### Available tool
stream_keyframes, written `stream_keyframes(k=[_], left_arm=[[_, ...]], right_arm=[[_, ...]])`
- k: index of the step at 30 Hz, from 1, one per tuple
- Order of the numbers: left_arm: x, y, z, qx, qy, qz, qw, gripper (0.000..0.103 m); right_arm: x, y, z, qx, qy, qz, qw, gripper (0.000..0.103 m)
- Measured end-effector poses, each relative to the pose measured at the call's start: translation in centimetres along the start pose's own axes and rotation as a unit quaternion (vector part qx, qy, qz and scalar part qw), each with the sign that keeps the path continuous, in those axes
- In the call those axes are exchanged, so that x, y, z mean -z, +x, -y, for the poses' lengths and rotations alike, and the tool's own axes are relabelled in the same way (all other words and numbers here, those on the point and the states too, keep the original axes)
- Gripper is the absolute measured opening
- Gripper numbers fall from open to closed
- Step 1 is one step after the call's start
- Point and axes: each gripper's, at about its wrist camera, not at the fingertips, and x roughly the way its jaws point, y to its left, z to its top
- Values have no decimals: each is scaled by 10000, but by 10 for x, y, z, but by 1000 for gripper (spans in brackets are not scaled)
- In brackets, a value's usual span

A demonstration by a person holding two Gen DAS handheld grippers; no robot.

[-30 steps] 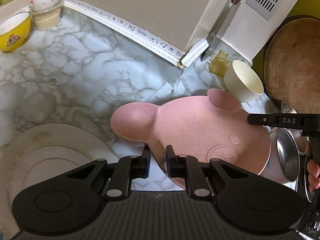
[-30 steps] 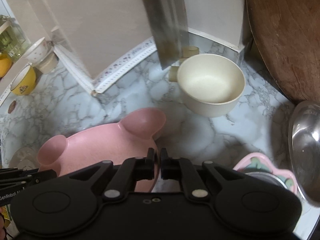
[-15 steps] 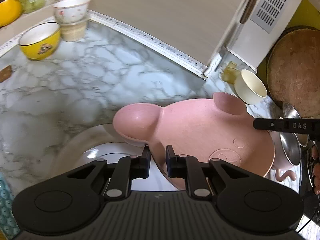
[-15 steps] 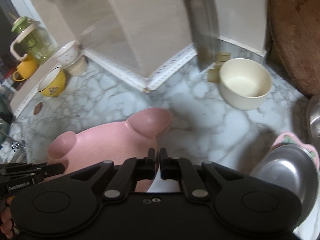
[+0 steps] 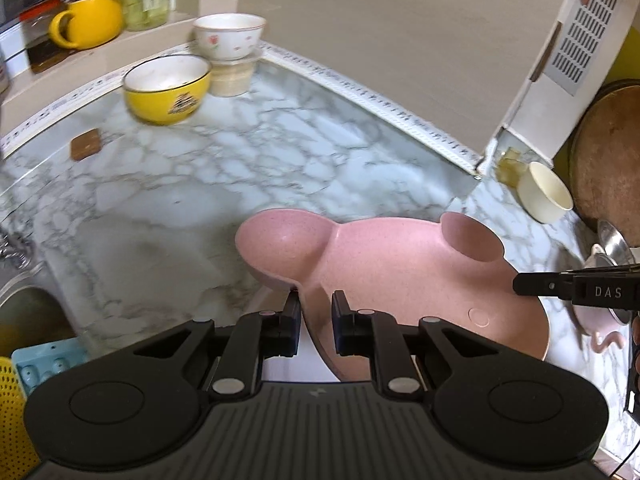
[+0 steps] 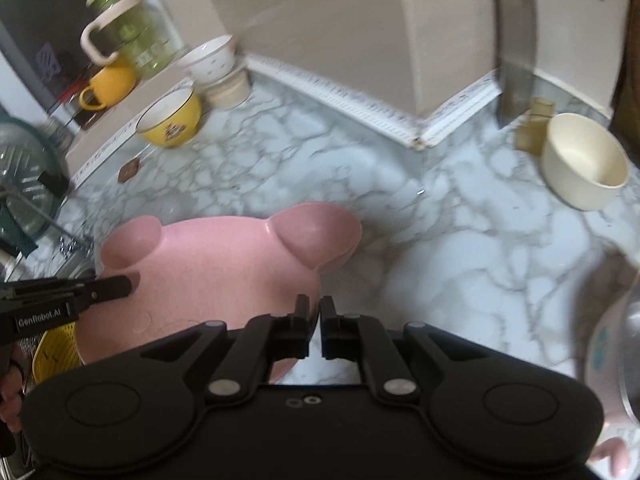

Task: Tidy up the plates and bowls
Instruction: 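Lift the pink bear plate with both grippers toward the white plate stack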

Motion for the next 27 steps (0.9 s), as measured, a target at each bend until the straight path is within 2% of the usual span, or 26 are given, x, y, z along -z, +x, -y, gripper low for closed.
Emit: stream_keyframes(k=[10,20,27], left_arm=[[18,5,-27,-122,-58,12,9999,15],[31,20,-39,-74,-164,-212,9996,15],[31,24,-41,-140,-149,-200,9996,15]], right_arm=[[9,23,-27,-46,-191,-133,9997,6],[16,28,-33,-7,-314,-219,9993,6],[20,35,-35,42,-336,-232,9992,6]])
